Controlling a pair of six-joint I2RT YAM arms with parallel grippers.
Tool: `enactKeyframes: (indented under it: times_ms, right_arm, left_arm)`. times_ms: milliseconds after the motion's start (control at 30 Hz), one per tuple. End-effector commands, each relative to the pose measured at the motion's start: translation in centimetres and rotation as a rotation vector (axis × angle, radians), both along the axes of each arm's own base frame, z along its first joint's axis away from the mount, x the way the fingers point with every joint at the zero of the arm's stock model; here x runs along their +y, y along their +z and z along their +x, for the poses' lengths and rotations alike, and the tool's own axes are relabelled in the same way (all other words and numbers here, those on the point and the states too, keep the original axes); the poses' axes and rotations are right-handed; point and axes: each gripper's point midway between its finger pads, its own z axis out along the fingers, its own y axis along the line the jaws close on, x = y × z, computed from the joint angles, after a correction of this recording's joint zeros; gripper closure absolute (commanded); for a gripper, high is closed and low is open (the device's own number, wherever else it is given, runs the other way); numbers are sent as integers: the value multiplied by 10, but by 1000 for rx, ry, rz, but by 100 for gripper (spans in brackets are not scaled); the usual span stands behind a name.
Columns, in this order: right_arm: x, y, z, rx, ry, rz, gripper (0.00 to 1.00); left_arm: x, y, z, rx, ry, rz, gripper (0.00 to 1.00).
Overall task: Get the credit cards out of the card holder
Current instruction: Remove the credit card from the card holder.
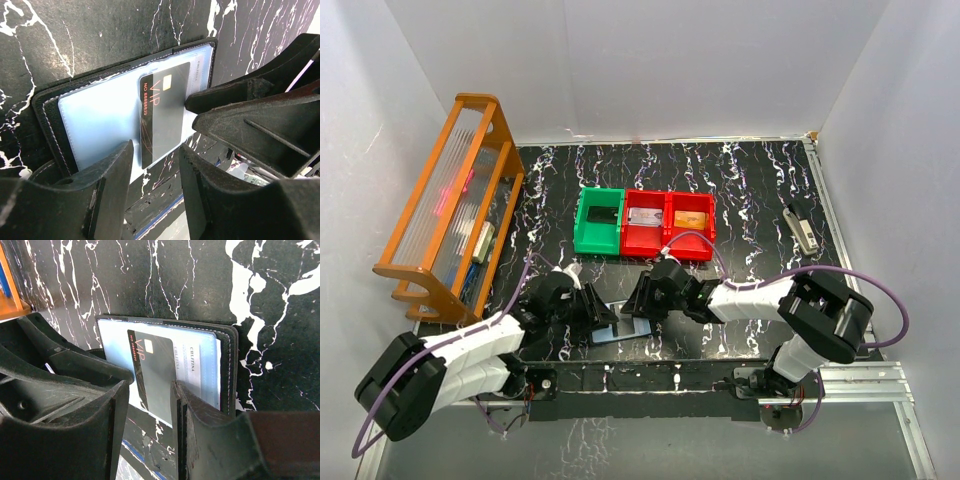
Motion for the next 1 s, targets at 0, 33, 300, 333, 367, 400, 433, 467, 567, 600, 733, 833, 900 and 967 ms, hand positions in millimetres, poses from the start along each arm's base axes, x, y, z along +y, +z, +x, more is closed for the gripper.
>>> enactKeyframes:
  times_ms: [0, 33, 300, 333, 367, 400, 433, 467, 567, 600, 733, 833, 900, 967]
  right_arm:
    - [-40, -46, -24, 83, -15, -176, 63]
    - [-43, -47, -25, 85, -19, -179, 63]
    - [-51, -54, -34, 102, -8, -182, 65]
    - [-51, -55, -35, 106, -4, -178, 66]
    - [-51, -55, -35, 107, -5, -177, 66]
    - [-52, -55, -36, 107, -7, -177, 66]
    - [-52, -56, -36, 110, -6, -178, 66]
    - [-52, -56, -37, 108, -5, -177, 67]
    - [-52, -56, -38, 106, 8, -174, 71]
    - [-51, -56, -38, 105, 14, -168, 71]
    - [-47, -57, -41, 111, 41, -151, 74]
    - [-46, -57, -42, 112, 48, -146, 74]
    - [-46, -57, -42, 112, 47, -146, 74]
    - [-47, -57, -42, 111, 45, -145, 74]
  left_arm:
    - [28, -42, -24, 105, 10, 142, 59]
    - [26, -43, -25, 112, -2, 132, 59]
    - [12, -47, -27, 142, -56, 89, 65]
    - [11, -47, -27, 144, -56, 86, 65]
    - [11, -47, -27, 143, -53, 82, 65]
    - [10, -47, -27, 140, -51, 77, 65]
    - [10, -47, -26, 138, -47, 75, 66]
    - [12, -47, -26, 137, -38, 82, 66]
    - [15, -44, -23, 110, -13, 73, 67]
    - [14, -41, -22, 95, -7, 58, 68]
    - [2, -27, -16, 48, 10, -53, 82]
    - [-8, -15, -11, 16, 2, -121, 92]
    - [-11, -11, -8, 6, -2, -132, 99]
    - [-13, -5, -6, -8, 1, -153, 100]
